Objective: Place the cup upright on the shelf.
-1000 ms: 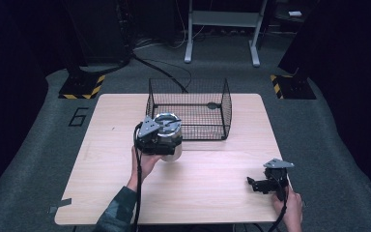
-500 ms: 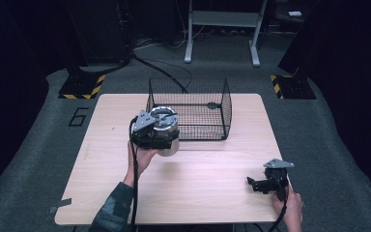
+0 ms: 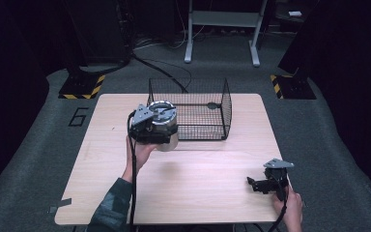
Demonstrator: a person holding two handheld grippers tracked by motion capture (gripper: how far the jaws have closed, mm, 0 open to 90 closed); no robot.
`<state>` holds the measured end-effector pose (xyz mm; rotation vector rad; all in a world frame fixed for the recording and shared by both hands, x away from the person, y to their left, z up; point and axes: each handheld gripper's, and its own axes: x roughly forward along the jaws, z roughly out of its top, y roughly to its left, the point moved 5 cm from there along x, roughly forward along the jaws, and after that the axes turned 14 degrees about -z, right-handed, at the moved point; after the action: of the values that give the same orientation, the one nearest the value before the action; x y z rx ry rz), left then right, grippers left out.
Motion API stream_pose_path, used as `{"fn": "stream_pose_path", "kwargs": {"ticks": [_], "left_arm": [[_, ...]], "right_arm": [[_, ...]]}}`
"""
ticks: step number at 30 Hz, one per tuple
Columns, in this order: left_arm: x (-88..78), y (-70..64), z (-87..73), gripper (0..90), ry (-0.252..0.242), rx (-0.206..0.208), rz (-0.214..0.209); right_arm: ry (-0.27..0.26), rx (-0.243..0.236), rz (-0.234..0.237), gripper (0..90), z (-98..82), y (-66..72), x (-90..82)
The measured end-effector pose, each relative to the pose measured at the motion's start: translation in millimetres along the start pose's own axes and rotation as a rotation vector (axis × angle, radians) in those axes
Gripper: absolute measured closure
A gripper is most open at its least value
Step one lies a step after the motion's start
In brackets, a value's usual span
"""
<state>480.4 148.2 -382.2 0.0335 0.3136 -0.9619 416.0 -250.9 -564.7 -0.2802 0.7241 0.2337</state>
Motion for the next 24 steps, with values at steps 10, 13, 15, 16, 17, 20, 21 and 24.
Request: {"fn": "stream_pose_path", "kwargs": {"ticks": [10, 13, 15, 16, 17, 20, 21, 24], "left_arm": [[3.4, 8.2, 13.8, 2.7, -0.004, 0.006, 0.006], [5.2, 11.7, 18.6, 2.7, -0.006, 0.008, 0.014], [6.4, 14.1, 21.4, 2.7, -0.007, 0.004, 0.011], [7.0, 15.0, 22.9, 2.7, -0.008, 0.0, 0.01], [7.8, 15.9, 24.4, 2.7, -0.013, -0.002, 0.011], [9.4, 17.9, 28.4, 2.7, -0.012, 0.001, 0.018], [9.4, 17.9, 28.4, 2.7, -0.012, 0.001, 0.018], [12.2, 21.6, 33.7, 2.7, -0.025, -0.011, 0.013]], "right_arm": [[0.0, 0.0, 0.0, 0.0, 0.0, 0.0, 0.0], [0.0, 0.0, 0.0, 0.0, 0.0, 0.0, 0.0], [0.0, 0.0, 0.0, 0.0, 0.0, 0.0, 0.0], [0.0, 0.001, 0.0, 0.0, 0.0, 0.0, 0.0], [0.0, 0.001, 0.0, 0.0, 0.0, 0.0, 0.0], [0.0, 0.0, 0.0, 0.0, 0.0, 0.0, 0.0], [0.0, 0.0, 0.0, 0.0, 0.0, 0.0, 0.0], [0.0, 0.0, 0.0, 0.0, 0.0, 0.0, 0.0]]}}
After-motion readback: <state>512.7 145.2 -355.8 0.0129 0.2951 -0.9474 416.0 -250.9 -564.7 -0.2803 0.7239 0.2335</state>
